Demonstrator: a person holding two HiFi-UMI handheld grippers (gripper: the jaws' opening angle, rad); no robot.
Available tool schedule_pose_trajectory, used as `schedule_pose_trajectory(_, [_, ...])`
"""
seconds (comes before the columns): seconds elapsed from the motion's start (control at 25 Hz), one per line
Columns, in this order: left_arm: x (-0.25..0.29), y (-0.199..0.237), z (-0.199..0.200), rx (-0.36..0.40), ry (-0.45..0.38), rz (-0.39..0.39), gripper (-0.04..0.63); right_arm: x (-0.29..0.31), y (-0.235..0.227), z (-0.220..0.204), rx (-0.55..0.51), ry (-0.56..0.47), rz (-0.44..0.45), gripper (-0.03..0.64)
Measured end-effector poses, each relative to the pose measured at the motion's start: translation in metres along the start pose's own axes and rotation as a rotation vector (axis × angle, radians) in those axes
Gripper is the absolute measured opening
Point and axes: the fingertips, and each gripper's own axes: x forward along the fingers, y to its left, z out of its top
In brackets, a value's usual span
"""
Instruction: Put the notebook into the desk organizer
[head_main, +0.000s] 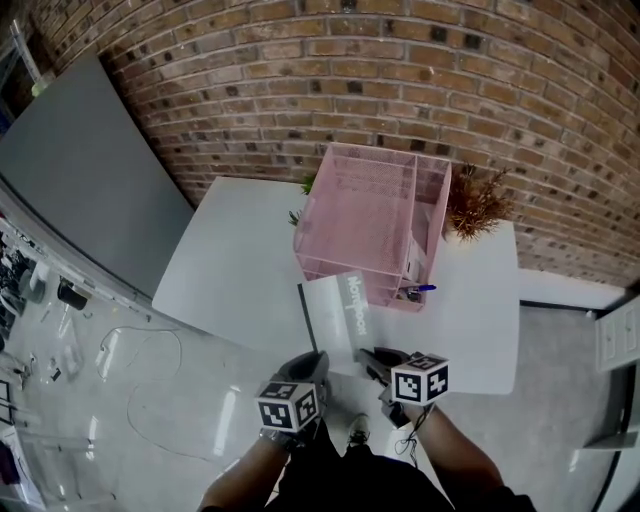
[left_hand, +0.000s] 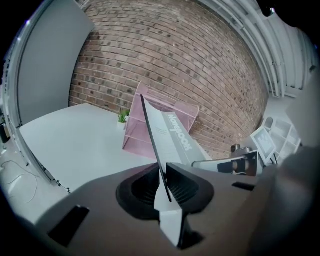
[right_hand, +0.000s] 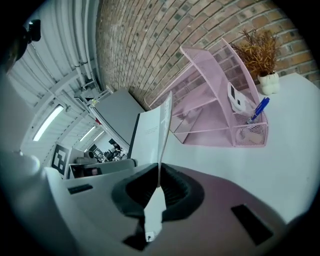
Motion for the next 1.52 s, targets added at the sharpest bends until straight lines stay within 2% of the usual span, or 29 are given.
schedule_pose_trajectory(0.36, [0.027,0.016,0.017,0.018,0.047,-0.072,0.044,0.015,-0.016,0.015,0.107,-0.039,-0.049,0.014])
schedule_pose_trajectory(0.72, [0.053,0.025,0.045,0.096,0.082,-0.152,0.057,0.025,-0.029,0.042,0.188,-0.114,-0.102,0.014])
schedule_pose_trajectory(1.08, [0.074,0.044,0.07,0.16,0.099,-0.181,0.078,0.035,-0.039,0.07,0.239,-0.19,-0.149,0.012])
schedule_pose_trajectory(1.28, [0.08,0.049,0.078,0.184,0.084,-0.201,0.117,0.038,-0.043,0.083,0.268,-0.227,-0.166,0.012])
schedule_pose_trajectory(1.52, [0.083,0.051,0.082,0.278,0.075,-0.234,0.193,0.046,-0.044,0.096,0.295,-0.26,-0.172,0.013])
